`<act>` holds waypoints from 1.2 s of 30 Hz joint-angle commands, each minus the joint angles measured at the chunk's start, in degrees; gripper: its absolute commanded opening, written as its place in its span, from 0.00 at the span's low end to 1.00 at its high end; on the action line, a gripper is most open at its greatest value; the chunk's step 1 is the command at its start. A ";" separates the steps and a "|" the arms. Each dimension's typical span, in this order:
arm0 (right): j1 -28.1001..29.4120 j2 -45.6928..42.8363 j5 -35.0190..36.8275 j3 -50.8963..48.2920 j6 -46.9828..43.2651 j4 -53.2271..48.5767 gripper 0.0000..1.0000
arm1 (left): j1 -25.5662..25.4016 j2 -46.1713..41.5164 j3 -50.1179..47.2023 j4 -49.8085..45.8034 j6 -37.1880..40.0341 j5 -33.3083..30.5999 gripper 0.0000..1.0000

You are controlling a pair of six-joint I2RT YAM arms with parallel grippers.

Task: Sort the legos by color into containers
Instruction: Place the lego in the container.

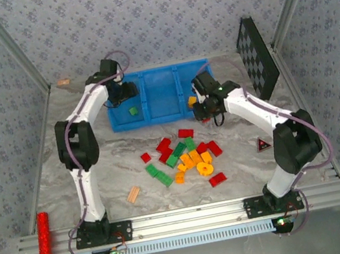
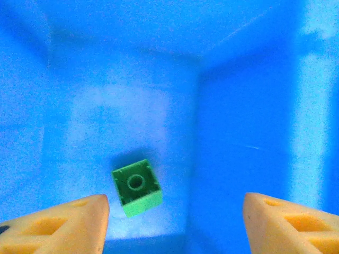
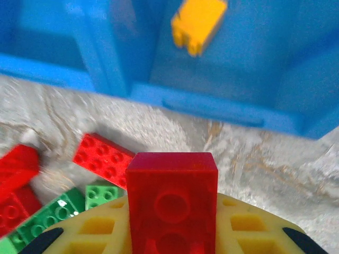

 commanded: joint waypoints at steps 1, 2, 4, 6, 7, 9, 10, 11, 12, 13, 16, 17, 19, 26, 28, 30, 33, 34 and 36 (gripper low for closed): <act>0.16 0.16 1.05 4.73 -2.04 -3.74 0.27 | 0.19 -8.75 1.19 -1.90 1.62 1.95 0.68; 0.26 0.80 0.82 6.57 -2.64 -3.60 0.26 | 0.19 -10.68 -0.11 -1.93 1.63 1.90 0.69; 0.28 2.60 0.67 10.55 -4.13 -3.86 0.26 | 0.19 -14.65 -4.07 -1.49 0.43 2.39 0.69; 0.44 5.12 1.21 15.51 -5.58 -4.31 0.27 | 0.19 -19.42 -10.08 0.29 -1.75 4.12 0.70; 0.50 6.22 1.31 17.42 -6.07 -4.15 0.26 | 0.13 -21.40 -12.80 0.91 -2.93 4.71 0.70; 0.83 8.78 1.40 21.72 -7.13 -3.63 0.27 | -0.19 -26.41 -19.25 1.29 -4.98 5.23 0.70; 0.99 9.97 1.20 23.70 -7.44 -3.51 0.27 | -0.32 -28.46 -21.67 1.29 -5.66 5.09 0.70; 1.19 11.36 0.98 26.01 -7.80 -3.53 0.27 | -0.57 -30.77 -24.31 1.29 -6.32 4.48 0.71; 1.50 12.99 0.69 28.22 -8.27 -3.48 0.27 | -0.73 -33.05 -26.87 1.14 -7.34 3.30 0.71; 1.82 14.29 0.47 29.89 -8.63 -3.41 0.28 | -0.85 -35.17 -29.14 0.78 -8.31 2.69 0.71; 2.97 18.75 0.29 35.30 -9.57 -3.22 0.28 | -1.37 -42.18 -36.89 0.45 -11.91 1.34 0.72; 3.49 20.08 0.27 36.61 -9.75 -2.91 0.28 | -1.71 -44.47 -39.08 0.12 -13.09 0.74 0.72; 4.17 22.45 -0.37 38.21 -9.76 -1.69 0.28 | -2.61 -47.80 -42.41 -0.96 -14.95 -0.39 0.73; 6.73 31.38 -2.18 43.30 -9.54 -0.69 0.28 | -8.90 -54.72 -51.65 -4.58 -22.35 -2.37 0.73; 7.06 33.36 -2.77 43.68 -9.16 -0.60 0.28 | -10.81 -55.58 -54.22 -4.58 -24.78 -2.54 0.73; 7.18 35.10 -3.07 43.55 -8.81 -0.31 0.28 | -13.09 -56.30 -55.95 -4.73 -26.97 -3.16 0.73; 6.89 37.55 -3.68 43.45 -7.61 -0.07 0.30 | -15.66 -57.08 -57.72 -5.37 -29.60 -4.22 0.73; 6.63 38.47 -4.34 43.78 -7.22 -0.23 0.30 | -16.39 -57.34 -58.29 -5.45 -30.47 -4.42 0.74; 6.44 40.16 -5.05 44.52 -6.70 -0.69 0.31 | -18.14 -57.83 -59.64 -5.32 -32.50 -4.82 0.74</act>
